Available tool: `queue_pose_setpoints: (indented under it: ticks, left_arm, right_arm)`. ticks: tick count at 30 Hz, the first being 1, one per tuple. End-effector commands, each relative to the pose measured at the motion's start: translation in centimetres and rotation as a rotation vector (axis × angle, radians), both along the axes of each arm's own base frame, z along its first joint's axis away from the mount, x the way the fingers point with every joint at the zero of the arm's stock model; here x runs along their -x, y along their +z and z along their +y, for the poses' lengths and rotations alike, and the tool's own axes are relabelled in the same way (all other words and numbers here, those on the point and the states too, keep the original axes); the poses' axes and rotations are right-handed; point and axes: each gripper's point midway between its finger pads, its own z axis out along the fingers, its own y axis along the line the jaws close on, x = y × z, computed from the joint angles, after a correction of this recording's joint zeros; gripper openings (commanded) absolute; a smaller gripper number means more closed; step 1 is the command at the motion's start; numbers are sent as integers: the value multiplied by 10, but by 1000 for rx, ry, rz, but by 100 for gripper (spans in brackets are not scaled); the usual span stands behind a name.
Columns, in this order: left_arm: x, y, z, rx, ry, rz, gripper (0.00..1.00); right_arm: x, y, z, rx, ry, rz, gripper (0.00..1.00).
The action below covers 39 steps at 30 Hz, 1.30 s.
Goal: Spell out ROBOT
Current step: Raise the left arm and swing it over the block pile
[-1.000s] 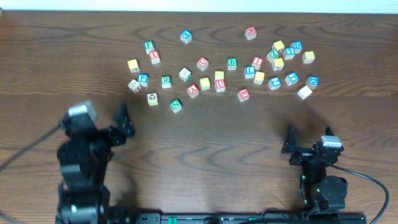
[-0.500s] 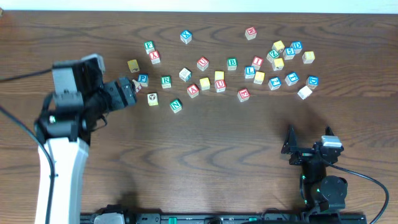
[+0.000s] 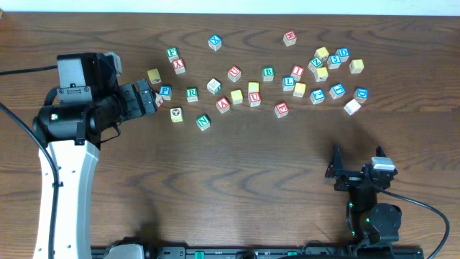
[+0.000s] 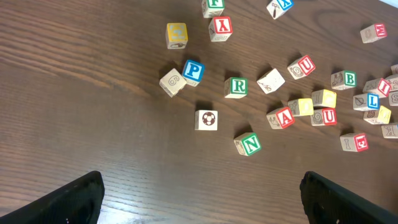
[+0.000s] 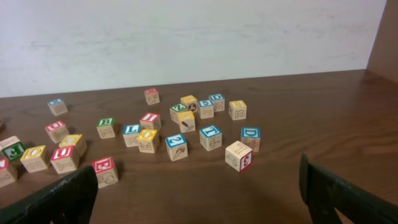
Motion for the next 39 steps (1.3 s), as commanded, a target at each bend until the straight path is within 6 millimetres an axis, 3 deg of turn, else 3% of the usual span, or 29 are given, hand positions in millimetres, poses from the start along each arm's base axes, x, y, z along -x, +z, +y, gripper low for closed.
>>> queue_pose_setpoints:
  ticks: [1,9,14,21,26,32,39]
  left_arm:
    - [-3,9,-1,0,-16,-25,99]
    - [-5,-2,-6,25,-37,75,99]
    - [-38,-4,-10,31,-51,128,99]
    - [-76,-16,-38,26,-125,161,99]
    - [-89,-42,-56,-1,-162,218,99]
    - [-97,-82,-56,-76,-152,299,99]
    - [-109,-114,-58,-81,-153,335,99]
  right_arm:
    - [0,0,-2,-12,-7,-1,99]
    - [0,0,-2,-12,-7,-1,99]
    - [0,0,-2,-12,-7,-1,99]
    - [0,0,-2,-12,-7,-1,99]
    - [0,0,-2,-12,-7,-1,99]
    - [0,0,-2,-12,-7,-1,99]
    - [0,0,-2,-12,-7,-1,99]
